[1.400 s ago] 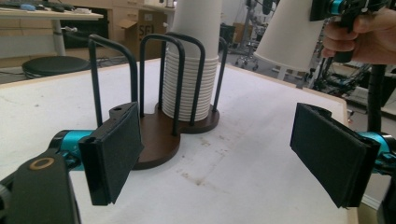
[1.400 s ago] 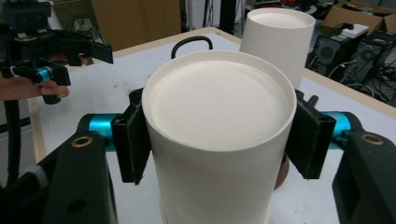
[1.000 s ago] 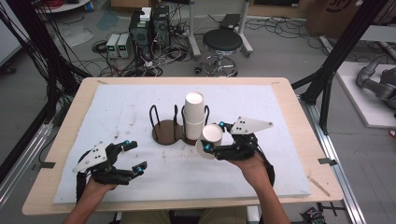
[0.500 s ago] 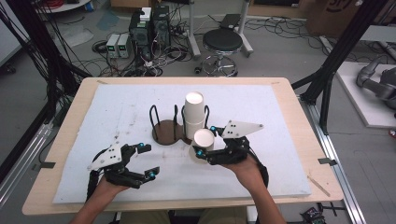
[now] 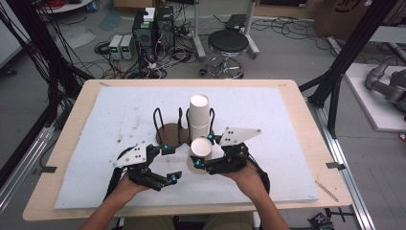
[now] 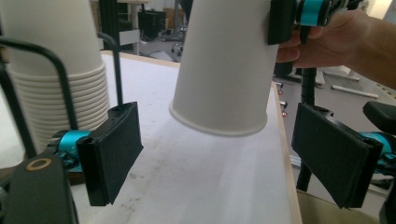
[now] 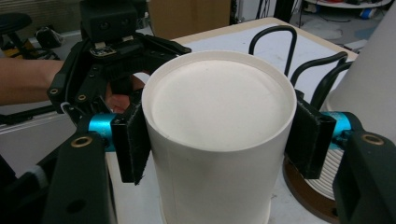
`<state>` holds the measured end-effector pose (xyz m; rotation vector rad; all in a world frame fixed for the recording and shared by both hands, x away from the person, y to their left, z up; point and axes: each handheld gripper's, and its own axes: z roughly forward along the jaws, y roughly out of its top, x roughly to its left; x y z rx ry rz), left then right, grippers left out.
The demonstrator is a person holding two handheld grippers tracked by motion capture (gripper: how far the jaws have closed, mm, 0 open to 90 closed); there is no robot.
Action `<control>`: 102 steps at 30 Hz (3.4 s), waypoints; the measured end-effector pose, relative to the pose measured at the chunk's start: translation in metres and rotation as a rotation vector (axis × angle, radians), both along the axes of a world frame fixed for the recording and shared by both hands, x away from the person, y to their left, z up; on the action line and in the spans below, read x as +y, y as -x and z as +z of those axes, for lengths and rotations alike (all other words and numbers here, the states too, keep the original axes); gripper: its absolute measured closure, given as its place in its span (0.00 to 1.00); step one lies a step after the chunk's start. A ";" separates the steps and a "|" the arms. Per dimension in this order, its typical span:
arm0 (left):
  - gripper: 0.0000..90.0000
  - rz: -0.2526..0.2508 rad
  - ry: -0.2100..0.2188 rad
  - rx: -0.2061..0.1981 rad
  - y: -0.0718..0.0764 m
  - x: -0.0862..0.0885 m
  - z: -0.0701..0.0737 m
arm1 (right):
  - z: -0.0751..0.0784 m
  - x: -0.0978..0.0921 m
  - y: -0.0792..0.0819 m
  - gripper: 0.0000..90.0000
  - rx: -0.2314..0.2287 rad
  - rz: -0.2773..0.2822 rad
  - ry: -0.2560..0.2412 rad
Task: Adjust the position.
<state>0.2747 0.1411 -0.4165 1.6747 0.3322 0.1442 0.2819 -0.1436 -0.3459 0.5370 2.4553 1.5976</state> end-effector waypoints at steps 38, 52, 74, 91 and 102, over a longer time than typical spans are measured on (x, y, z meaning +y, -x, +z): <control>0.36 -0.103 -0.117 -0.015 -0.003 -0.027 0.007 | -0.009 0.014 0.004 0.21 0.099 0.011 -0.046; 0.37 -0.124 -0.333 -0.004 -0.007 -0.027 0.025 | 0.001 -0.005 0.005 0.21 0.059 0.054 -0.007; 0.37 -0.197 -0.589 -0.044 -0.014 -0.034 0.059 | 0.016 -0.006 -0.007 0.21 0.003 0.187 0.196; 0.37 -0.240 -0.640 -0.025 -0.013 -0.039 0.058 | 0.013 0.015 -0.012 0.21 -0.010 0.285 0.340; 0.37 -0.272 -0.667 -0.013 -0.012 -0.047 0.054 | 0.010 0.026 -0.013 0.27 0.003 0.343 0.414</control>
